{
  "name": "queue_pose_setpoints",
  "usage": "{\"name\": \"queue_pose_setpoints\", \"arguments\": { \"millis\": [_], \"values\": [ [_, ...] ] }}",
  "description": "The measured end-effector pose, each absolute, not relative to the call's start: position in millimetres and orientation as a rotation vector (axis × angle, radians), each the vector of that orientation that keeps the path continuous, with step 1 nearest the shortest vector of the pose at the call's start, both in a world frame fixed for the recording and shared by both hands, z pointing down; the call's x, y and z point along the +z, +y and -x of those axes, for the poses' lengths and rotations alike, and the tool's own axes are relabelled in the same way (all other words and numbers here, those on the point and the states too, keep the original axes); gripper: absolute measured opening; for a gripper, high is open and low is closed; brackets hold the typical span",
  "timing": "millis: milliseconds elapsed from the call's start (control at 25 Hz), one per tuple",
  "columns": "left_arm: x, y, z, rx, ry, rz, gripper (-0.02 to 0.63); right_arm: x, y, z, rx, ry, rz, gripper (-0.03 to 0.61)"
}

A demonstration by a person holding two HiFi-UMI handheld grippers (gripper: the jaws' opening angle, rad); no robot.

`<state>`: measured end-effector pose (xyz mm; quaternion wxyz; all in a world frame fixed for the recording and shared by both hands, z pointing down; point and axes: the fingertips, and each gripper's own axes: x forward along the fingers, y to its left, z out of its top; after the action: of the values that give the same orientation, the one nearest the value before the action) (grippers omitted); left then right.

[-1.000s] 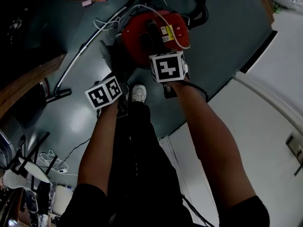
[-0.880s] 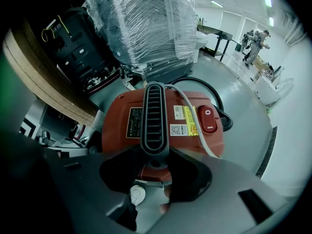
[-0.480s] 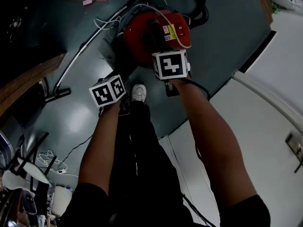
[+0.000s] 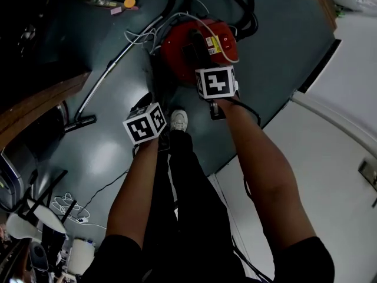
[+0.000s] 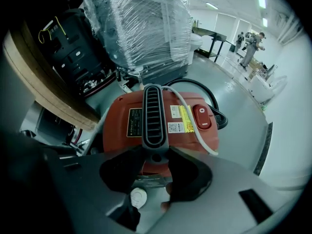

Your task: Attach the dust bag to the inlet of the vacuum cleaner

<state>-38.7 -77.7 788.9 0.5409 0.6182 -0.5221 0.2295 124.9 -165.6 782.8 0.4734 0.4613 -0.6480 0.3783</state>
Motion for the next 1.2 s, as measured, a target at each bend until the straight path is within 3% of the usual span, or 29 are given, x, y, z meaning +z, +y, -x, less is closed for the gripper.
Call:
{"name": "queue_pose_setpoints", "arguments": {
  "millis": [40,80,120,160,280,680,1200],
  "values": [
    [776,-76,41,0.564,-1.238,-1.504,0.185,779,-163,-127,0.947,-1.595,-1.169,0.153],
    [763,-76,44,0.582,-1.235,-1.543,0.124,775,-161,-129,0.977,-1.613,-1.219,0.142],
    [750,-77,49,0.598,-1.24,-1.58,0.013,769,-160,-129,1.001,-1.637,-1.27,0.124],
    [737,-79,55,0.609,-1.249,-1.612,0.002,756,-159,-129,1.007,-1.657,-1.315,0.053],
    [696,-87,64,0.617,-1.235,-1.669,0.0,694,-152,-121,0.991,-1.714,-1.409,0.0],
    [451,-125,16,0.571,-1.186,-2.007,-0.002,480,-98,-88,0.899,-1.974,-1.544,-0.002],
    [187,-162,-44,0.323,-1.251,-2.455,-0.002,208,-129,-128,0.507,-2.256,-1.947,-0.002]
  ]
}}
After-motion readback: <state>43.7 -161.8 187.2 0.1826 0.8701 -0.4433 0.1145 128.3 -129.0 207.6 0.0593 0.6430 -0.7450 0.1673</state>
